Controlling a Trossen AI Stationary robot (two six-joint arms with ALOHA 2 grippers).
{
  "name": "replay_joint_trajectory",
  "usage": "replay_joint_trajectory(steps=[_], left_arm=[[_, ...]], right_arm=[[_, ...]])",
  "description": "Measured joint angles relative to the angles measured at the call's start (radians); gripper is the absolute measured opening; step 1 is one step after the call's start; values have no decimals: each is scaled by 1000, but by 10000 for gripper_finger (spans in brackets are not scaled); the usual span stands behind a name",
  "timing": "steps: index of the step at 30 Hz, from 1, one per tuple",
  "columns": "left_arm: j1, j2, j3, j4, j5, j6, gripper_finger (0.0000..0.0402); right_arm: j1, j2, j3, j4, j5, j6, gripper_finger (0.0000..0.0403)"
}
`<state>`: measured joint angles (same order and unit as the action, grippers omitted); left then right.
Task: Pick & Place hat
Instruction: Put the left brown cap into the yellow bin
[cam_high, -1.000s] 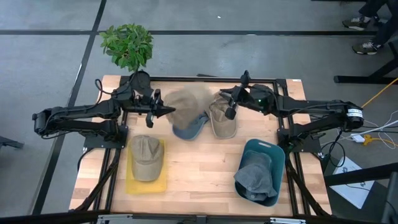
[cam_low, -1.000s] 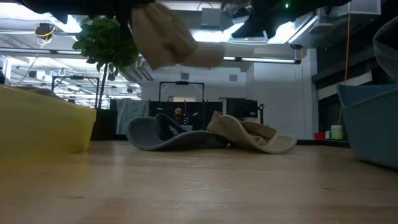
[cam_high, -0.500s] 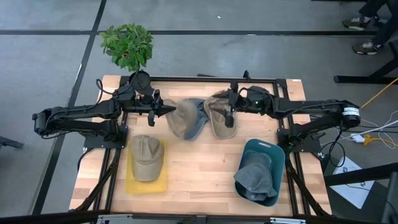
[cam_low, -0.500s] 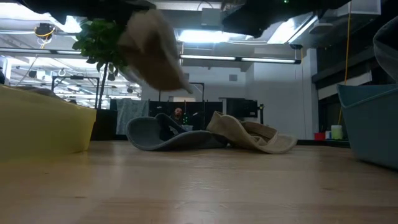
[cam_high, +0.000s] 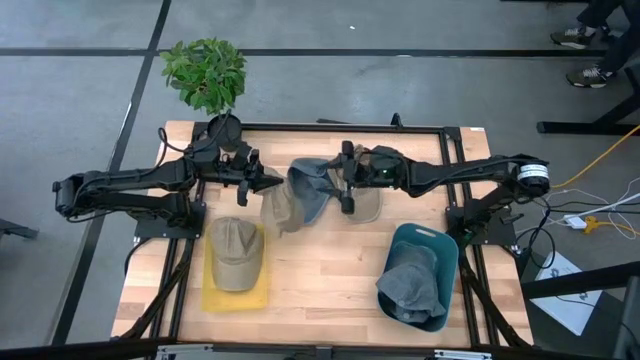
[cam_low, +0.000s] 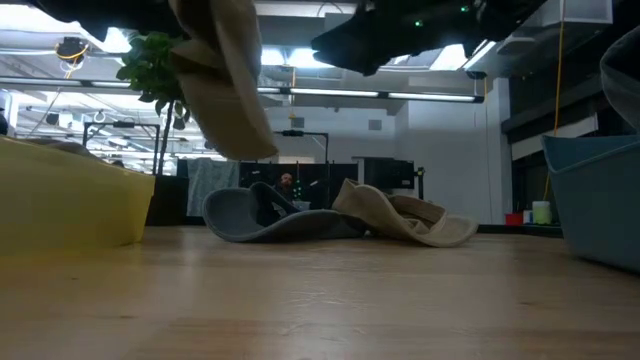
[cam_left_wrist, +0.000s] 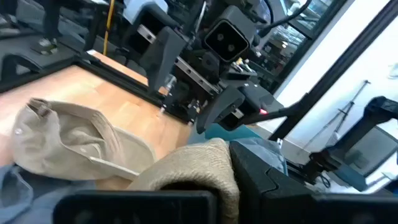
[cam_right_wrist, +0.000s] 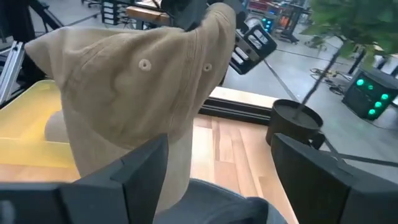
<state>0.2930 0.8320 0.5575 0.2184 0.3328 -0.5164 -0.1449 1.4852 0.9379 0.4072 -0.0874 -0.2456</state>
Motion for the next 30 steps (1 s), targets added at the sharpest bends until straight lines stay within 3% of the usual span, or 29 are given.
replay_joint_trajectory(steps=[7,13,24,30], left_arm=[[-27,46,0,64,-20,-5,17],[-38,115,1,180,5,-6,14],[-68,172,2,313,77,5,15],[-71,175,2,320,51,6,17]], right_arm=[[21,43,59,3,-4,-25,280],[35,74,95,-2,-100,-24,280],[38,80,105,2,-98,-15,280],[38,80,105,36,-100,15,280]])
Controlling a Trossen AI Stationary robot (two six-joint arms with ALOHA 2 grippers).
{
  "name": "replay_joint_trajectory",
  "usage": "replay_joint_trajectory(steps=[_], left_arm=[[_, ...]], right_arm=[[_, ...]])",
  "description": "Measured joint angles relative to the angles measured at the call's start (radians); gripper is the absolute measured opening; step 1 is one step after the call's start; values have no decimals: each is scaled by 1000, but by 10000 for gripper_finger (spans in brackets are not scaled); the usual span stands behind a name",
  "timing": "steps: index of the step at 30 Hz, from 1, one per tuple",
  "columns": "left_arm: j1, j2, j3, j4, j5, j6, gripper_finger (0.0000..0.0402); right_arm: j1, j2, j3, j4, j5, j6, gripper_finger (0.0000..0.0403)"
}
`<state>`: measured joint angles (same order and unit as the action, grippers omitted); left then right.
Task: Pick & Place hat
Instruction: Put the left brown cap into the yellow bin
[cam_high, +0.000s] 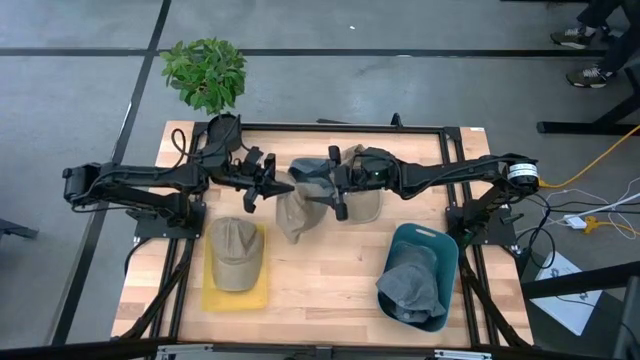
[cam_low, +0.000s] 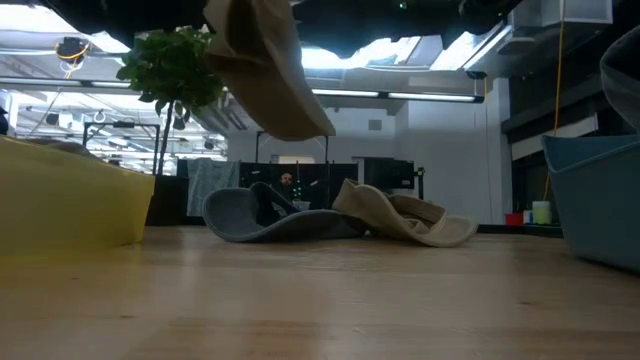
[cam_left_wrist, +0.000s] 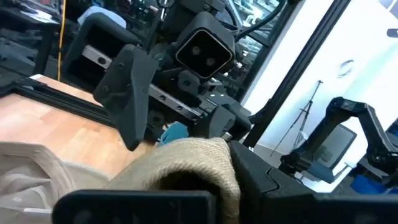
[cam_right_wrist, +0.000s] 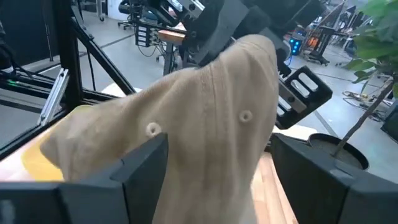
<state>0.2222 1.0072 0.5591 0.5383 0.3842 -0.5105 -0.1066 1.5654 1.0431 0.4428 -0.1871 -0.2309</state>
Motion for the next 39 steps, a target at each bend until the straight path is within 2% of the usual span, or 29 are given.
replay_joint_trajectory(steps=[6,9,16,21,28,31,35,39], left_arm=[[0,0,0,26,-1,25,17],[0,0,0,30,-5,35,19],[0,0,0,35,-6,53,15],[0,1,0,35,-6,53,18],[0,9,-1,23,0,59,15],[0,2,-1,-6,0,68,19],[3,-6,-1,-50,1,97,25],[2,-15,-1,-80,-1,116,34]], right_arm=[[0,0,0,5,-63,44,278],[1,0,0,9,-78,61,262],[2,1,0,47,-77,86,168],[2,52,8,109,-76,127,92],[2,116,83,52,-76,114,13],[2,110,116,-46,-61,86,8],[2,91,150,-193,9,62,9],[2,73,156,-263,35,47,5]])
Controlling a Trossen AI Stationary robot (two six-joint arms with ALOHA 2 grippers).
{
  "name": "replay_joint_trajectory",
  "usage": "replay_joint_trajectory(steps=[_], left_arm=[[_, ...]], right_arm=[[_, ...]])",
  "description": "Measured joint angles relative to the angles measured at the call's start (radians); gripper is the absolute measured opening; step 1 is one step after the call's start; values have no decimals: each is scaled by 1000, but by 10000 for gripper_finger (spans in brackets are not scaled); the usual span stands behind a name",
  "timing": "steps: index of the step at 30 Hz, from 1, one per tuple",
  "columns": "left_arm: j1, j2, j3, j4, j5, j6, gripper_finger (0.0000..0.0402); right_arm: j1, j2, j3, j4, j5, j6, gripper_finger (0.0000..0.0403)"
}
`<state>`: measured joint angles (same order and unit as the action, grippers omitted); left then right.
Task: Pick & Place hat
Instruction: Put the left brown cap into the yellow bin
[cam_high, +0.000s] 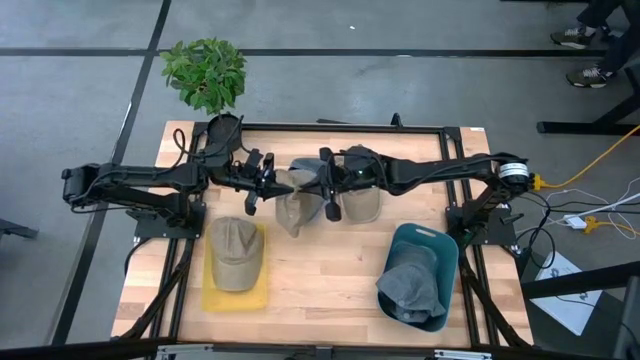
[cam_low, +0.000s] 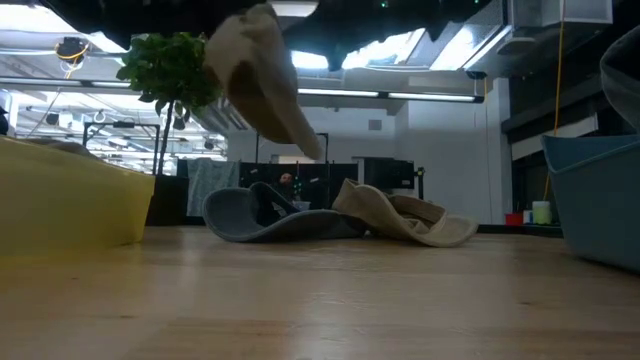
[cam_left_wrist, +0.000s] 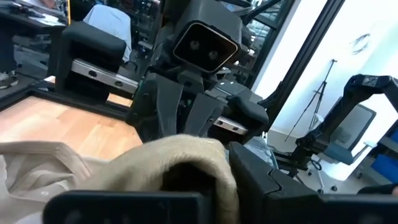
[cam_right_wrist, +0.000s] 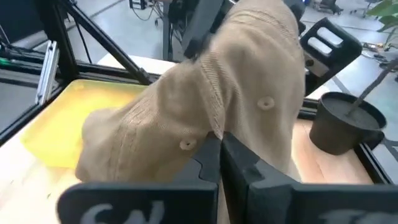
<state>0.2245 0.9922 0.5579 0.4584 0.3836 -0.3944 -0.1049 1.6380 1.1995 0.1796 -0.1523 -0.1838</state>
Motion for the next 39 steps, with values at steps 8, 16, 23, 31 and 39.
replay_joint_trajectory(steps=[8,16,23,31,39], left_arm=[[-2,-16,0,-52,3,61,90],[-14,-16,77,-297,-152,233,148],[-109,-9,216,-521,-521,484,159],[-207,3,241,-513,-915,566,161],[-266,103,241,-285,-1119,672,162]], right_arm=[[0,-91,-1,-185,114,-16,3],[0,-148,-2,-322,292,16,2],[0,-147,-2,-320,488,74,2],[-1,-147,-10,-138,662,103,3],[-28,-123,-11,66,761,43,4]])
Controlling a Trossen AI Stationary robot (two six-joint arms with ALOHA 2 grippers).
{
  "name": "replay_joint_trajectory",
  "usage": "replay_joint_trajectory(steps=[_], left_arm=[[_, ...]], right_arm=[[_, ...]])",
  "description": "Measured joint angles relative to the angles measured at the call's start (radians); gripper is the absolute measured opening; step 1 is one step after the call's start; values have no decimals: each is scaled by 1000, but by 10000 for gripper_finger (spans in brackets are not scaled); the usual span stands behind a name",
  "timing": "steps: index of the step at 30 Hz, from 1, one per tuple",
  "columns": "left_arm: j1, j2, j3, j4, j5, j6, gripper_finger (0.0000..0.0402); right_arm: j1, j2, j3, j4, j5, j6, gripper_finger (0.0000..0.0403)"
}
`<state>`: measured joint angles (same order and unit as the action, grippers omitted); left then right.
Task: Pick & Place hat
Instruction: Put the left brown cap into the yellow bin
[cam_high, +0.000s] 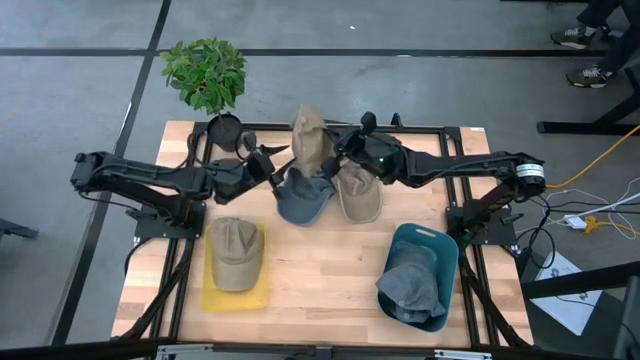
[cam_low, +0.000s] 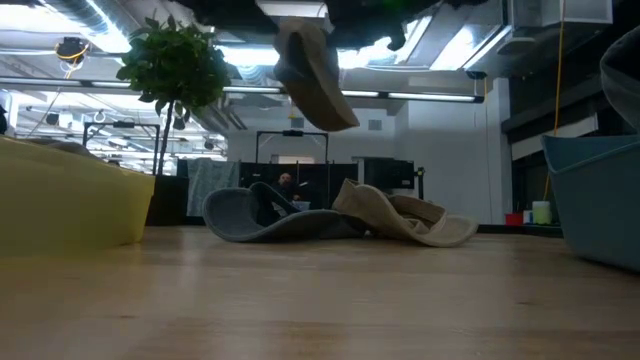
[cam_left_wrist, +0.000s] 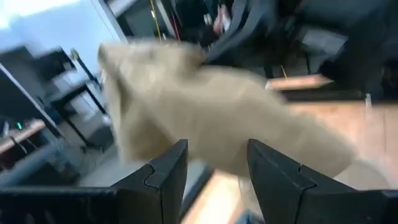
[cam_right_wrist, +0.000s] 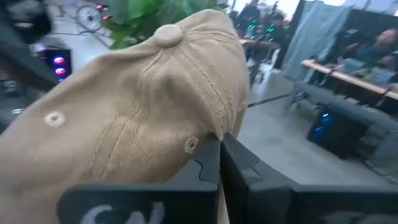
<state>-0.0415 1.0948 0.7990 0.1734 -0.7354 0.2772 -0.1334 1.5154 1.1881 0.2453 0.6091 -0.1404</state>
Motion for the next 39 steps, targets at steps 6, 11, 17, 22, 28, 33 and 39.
replay_joint_trajectory(steps=[6,11,17,22,28,33,39], left_arm=[[-33,80,0,180,-28,85,162],[-44,140,0,229,-151,79,162],[-13,186,0,251,-330,85,162],[24,187,0,250,-361,79,162],[45,187,0,272,-248,77,162],[42,187,-1,270,-149,103,161],[7,179,-1,273,-239,110,166]], right_arm=[[-39,55,-1,70,28,-24,4],[-61,87,-1,144,2,-17,4],[-54,95,-1,172,-170,29,4],[-36,95,-1,186,-295,59,4],[-19,95,-1,199,-376,59,4],[-19,95,-1,173,-381,53,4],[-19,95,-1,141,-270,-2,4]])
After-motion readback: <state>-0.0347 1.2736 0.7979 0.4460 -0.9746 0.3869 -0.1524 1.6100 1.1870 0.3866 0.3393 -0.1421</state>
